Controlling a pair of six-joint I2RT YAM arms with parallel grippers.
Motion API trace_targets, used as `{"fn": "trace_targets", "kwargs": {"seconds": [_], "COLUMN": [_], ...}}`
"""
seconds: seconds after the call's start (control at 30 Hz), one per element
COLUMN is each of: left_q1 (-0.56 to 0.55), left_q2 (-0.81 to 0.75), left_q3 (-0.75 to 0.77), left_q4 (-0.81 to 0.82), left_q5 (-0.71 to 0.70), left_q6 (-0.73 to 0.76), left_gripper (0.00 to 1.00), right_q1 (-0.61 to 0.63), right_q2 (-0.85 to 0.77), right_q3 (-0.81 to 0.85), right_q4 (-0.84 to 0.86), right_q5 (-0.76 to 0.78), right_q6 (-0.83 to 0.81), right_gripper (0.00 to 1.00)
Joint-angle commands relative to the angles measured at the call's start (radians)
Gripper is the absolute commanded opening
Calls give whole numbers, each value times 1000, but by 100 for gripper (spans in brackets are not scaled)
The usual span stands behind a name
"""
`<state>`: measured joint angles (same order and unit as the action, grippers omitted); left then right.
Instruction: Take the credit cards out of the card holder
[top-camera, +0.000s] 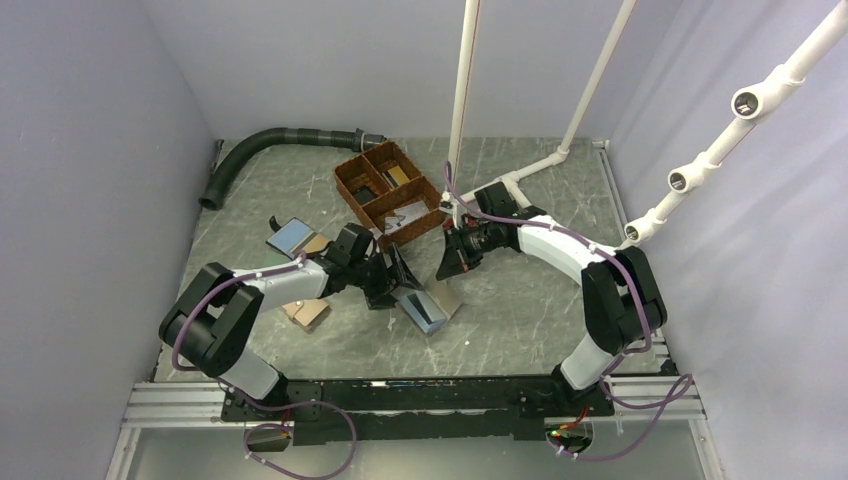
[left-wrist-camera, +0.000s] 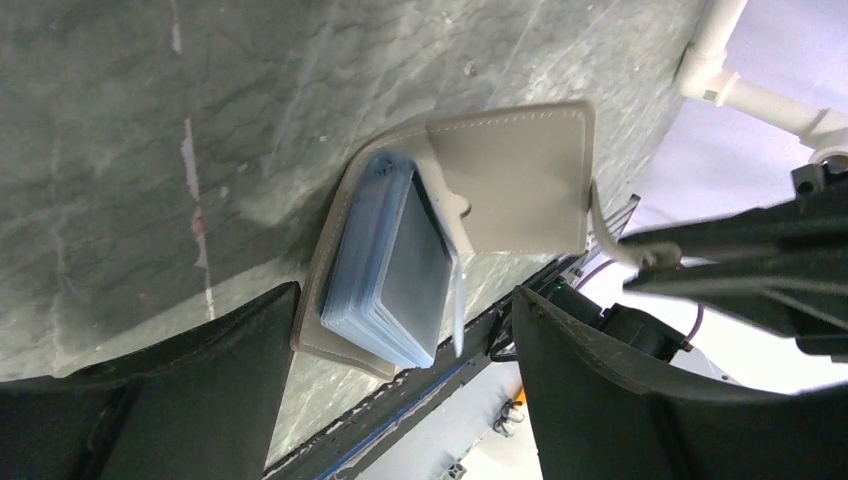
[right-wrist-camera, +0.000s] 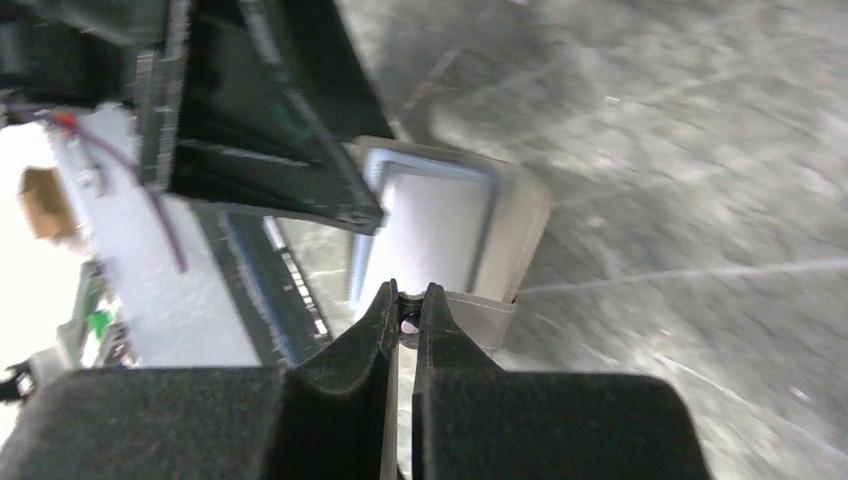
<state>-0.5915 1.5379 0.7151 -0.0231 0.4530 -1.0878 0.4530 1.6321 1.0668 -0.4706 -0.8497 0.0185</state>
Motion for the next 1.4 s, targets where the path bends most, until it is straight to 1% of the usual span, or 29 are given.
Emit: {"fn": "trace_targets", "kwargs": {"seconds": [0.0,0.07,0.17,0.23,0.33,0.4,0.5,0.63,0.7,0.77,0.87,0.93,1.07,1.17,1.23,1.37], "left_q1": [-2,-2,-2,-2,-2,-2,-2,-2,-2,-2,-2,-2,-2,-2,-2,-2], "left_q2": [-18,-22,-16,-8,2,1,-1,11,19,24,27,29,41,46,53,58], "left_q3": [5,-1,-5,-3,-2,-3,0,2,11,13,15,16,21,23,23,20], "left_q4": [-42,-43,-28,-23,-24,-27,-36,-41,-44,-36,-20,-12,15,15,50,66], "left_q5": [-29,-33,-23,-17,-13,-14,-19,-13,-11,-5,6,13,29,41,49,58], "left_q6": [-11,-13,-13,-13,-14,-13,-8,0,6,13,18,20,28,31,31,29], "left_gripper": [80,79,73,69,65,62,60,54,54,56,59,60,65,68,68,68], "right_q1": [-10,-10,-8,-7,-7,-7,-4,2,5,7,11,17,78,121,147,161], "right_q2": [2,-2,1,4,3,-5,-26,-72,-94,-118,-156,-172,-199,-201,-194,-185], "right_q3": [14,4,-7,-7,-9,-17,-23,-20,-14,-6,1,1,2,17,26,59], "right_q4": [-9,-7,-11,-19,-23,-22,-23,-39,-55,-77,-113,-140,-176,-202,-210,-223], "right_q5": [245,292,357,412,456,458,444,394,375,354,291,238,200,171,160,143], "right_q6": [-9,-9,-9,-43,-60,-70,-90,-141,-176,-216,-284,-322,-376,-408,-416,-419], "right_gripper": [0,0,0,0,0,5,19,38,48,55,60,62,66,67,67,67]}}
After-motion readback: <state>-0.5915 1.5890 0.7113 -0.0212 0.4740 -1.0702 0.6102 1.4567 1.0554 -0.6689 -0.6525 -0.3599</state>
